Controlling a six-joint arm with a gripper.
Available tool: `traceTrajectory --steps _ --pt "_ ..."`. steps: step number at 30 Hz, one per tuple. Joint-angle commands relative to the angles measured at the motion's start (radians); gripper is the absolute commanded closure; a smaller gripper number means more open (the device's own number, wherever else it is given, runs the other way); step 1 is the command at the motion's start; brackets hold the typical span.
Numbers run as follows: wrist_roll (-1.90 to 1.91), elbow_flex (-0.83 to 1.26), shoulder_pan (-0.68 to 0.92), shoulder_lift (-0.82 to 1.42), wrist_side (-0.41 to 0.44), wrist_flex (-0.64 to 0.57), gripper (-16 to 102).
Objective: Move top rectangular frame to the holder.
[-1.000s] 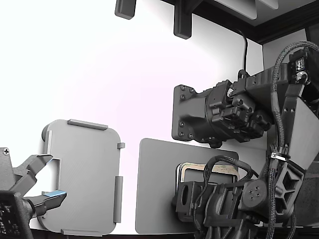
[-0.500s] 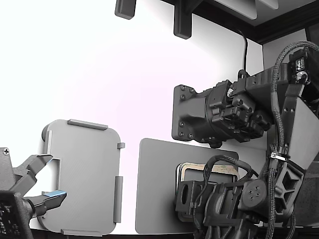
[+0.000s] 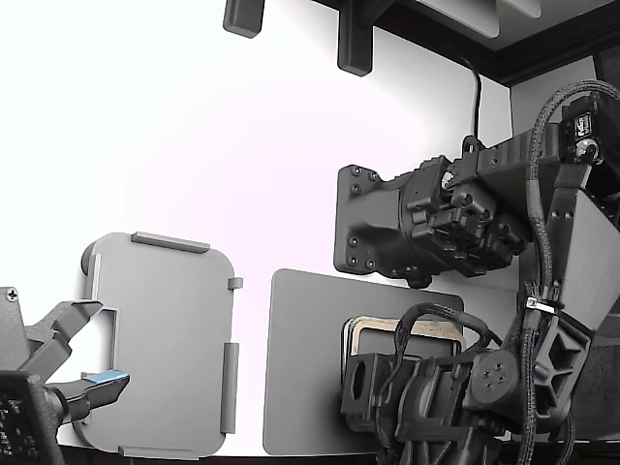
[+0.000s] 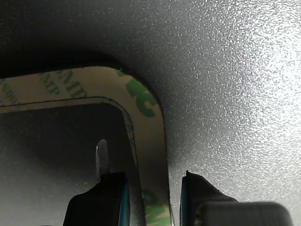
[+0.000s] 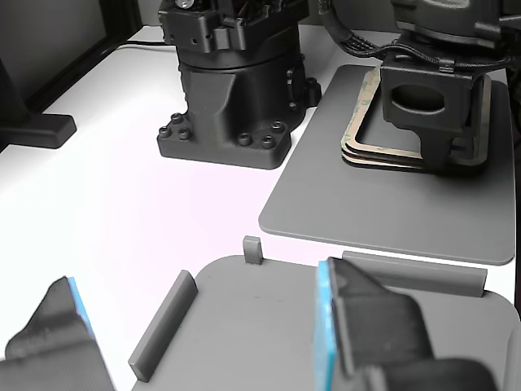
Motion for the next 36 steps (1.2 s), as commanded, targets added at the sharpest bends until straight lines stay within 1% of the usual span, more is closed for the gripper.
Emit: traceTrajectory --steps 1,6,28,32,35,36 --pt "0.002 -0.012 -0.006 0.023 0.002 -0.006 43" --pt "0.002 -0.002 -0.006 0.029 0.002 -0.009 43" --pt "0.012 0.003 -0.006 0.038 0.008 -0.009 56" --pt "0.015 0.006 -0.006 0.038 0.011 -0.012 65" --pt "0.018 0.002 -0.006 0.040 0.020 -0.009 77" --pt "0.020 -0.003 -0.006 0.040 0.026 -0.006 84"
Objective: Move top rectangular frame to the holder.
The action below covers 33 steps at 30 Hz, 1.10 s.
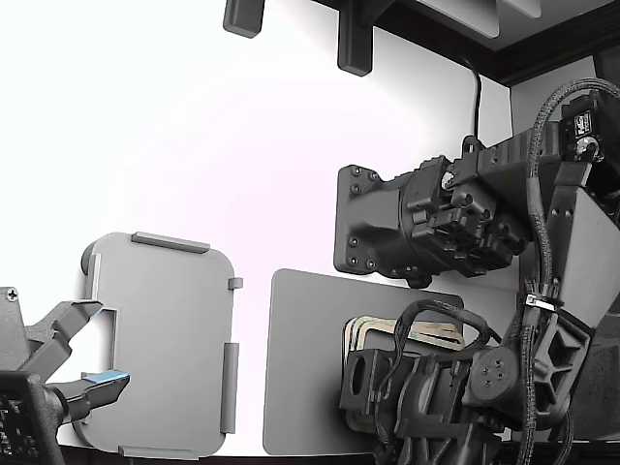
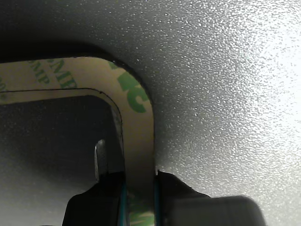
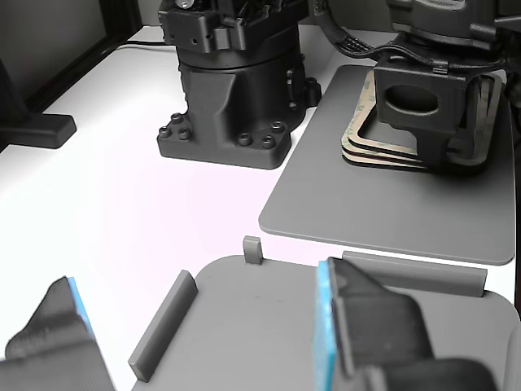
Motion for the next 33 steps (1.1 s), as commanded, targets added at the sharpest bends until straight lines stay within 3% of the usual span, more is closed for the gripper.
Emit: traceTrajectory --steps 1,3,17,28,33 --pt "0.003 -0.031 -0.008 0.029 0.011 0.005 90" --pt "0.002 -0.038 -0.008 0.029 0.014 0.014 96" --pt "0.012 -0.198 -0.037 0.026 0.009 0.164 96" --pt "0.150 -0.437 -0.219 0.017 0.092 0.345 96" --pt "0.250 -0.534 -0.342 0.018 0.094 0.351 96"
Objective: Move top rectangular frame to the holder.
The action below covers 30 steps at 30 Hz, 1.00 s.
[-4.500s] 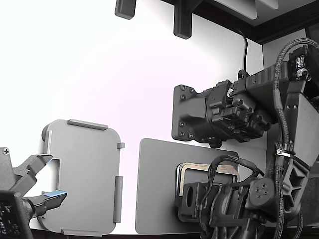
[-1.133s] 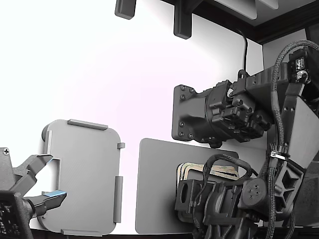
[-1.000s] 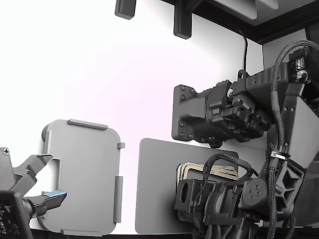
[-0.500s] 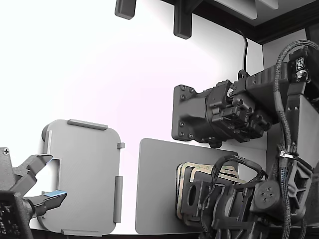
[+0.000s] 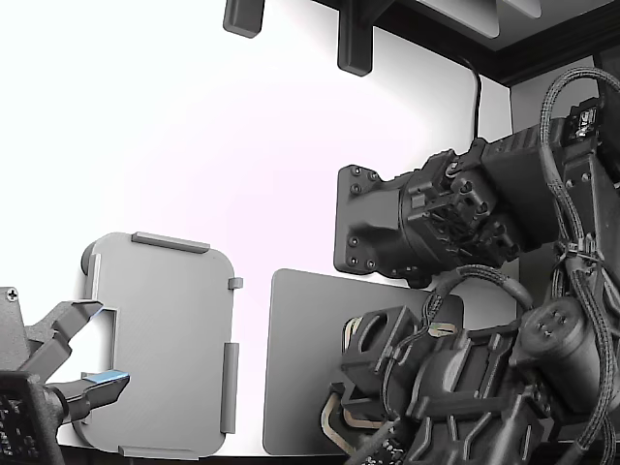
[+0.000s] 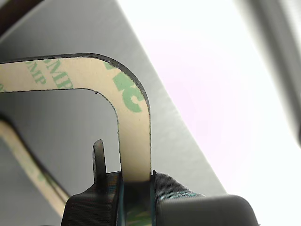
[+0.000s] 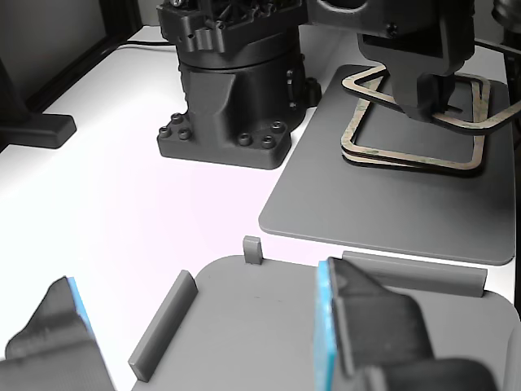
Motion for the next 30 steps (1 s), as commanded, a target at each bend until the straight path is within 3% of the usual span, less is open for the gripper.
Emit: traceTrajectory --steps 1,16,30 --pt "0.101 -0.069 -0.074 0.031 0.008 0.009 96" --pt "0.255 -0.239 -0.407 -0.086 -0.051 0.011 96" --pt "0.314 -0.454 -0.591 -0.318 -0.018 0.011 96"
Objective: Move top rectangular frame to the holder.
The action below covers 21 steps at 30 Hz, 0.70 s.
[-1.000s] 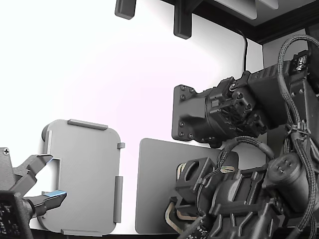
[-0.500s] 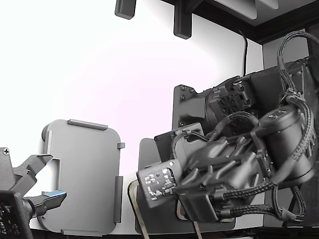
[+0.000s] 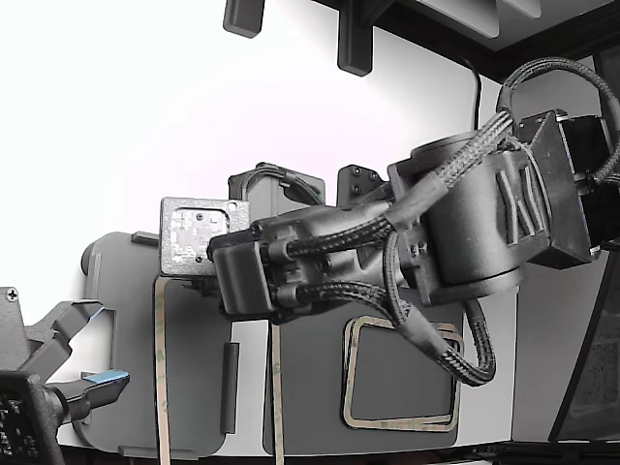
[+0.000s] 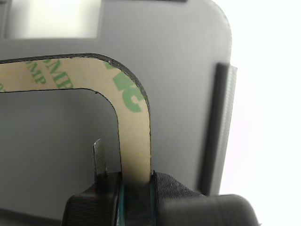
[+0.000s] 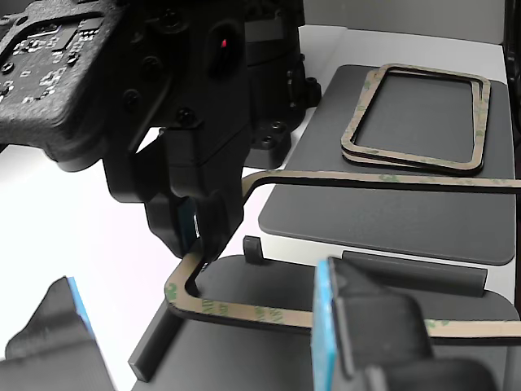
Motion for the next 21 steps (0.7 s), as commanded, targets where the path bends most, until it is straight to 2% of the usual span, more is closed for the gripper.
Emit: traceTrajectory --steps 1,9,21 --pt "0.006 -0.043 -0.025 0.005 0.008 0.011 96" --pt "0.048 -0.100 -0.061 -0.087 0.021 0.009 96" --pt "0.017 -0.143 -0.092 -0.150 -0.006 0.009 96"
